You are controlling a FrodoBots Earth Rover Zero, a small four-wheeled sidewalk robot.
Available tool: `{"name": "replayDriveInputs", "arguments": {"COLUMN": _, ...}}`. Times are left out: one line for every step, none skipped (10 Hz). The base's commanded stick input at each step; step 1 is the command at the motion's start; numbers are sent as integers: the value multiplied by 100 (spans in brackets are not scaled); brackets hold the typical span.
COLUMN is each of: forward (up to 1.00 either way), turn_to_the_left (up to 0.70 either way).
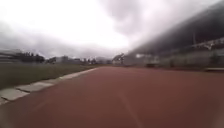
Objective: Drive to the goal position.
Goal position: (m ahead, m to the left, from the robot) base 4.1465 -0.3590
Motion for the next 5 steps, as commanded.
{"name": "replayDriveInputs", "arguments": {"forward": 70, "turn_to_the_left": 0}}
{"name": "replayDriveInputs", "arguments": {"forward": 70, "turn_to_the_left": 0}}
{"name": "replayDriveInputs", "arguments": {"forward": 70, "turn_to_the_left": 0}}
{"name": "replayDriveInputs", "arguments": {"forward": 70, "turn_to_the_left": 0}}
{"name": "replayDriveInputs", "arguments": {"forward": 70, "turn_to_the_left": 0}}
